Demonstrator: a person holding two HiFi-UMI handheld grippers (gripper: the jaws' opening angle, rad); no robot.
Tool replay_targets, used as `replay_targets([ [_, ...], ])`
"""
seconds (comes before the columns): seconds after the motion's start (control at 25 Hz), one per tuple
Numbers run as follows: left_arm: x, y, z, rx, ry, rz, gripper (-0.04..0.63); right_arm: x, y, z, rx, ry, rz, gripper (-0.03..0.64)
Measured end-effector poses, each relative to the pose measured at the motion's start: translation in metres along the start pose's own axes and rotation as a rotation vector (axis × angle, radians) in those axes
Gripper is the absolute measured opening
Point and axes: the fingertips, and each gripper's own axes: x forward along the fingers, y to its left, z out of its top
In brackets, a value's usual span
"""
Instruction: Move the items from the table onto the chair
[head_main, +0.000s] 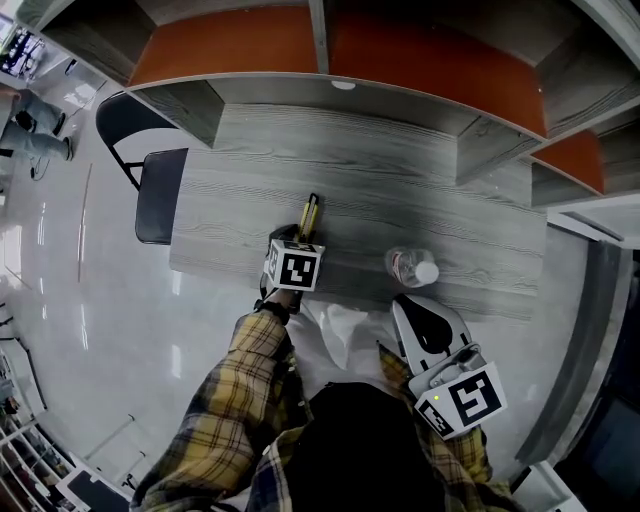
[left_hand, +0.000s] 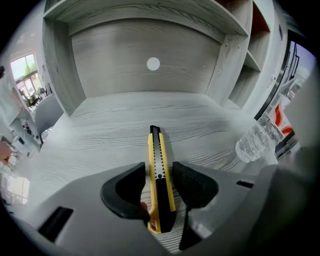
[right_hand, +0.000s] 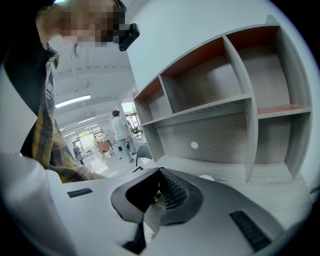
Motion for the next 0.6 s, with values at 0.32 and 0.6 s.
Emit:
replay_targets([
  [0.32,0.000,-0.004,0.001,0.038,0.009,-0.019,0.124,0.002,0.003,-0.004,0.002,0.006,0.007,0.017],
  [0.6,-0.012,0.005,0.004,-0.044,-0.045,-0.047,0.115,0.014,0.015,-0.006,-0.021,0.035,0.056,0.017],
])
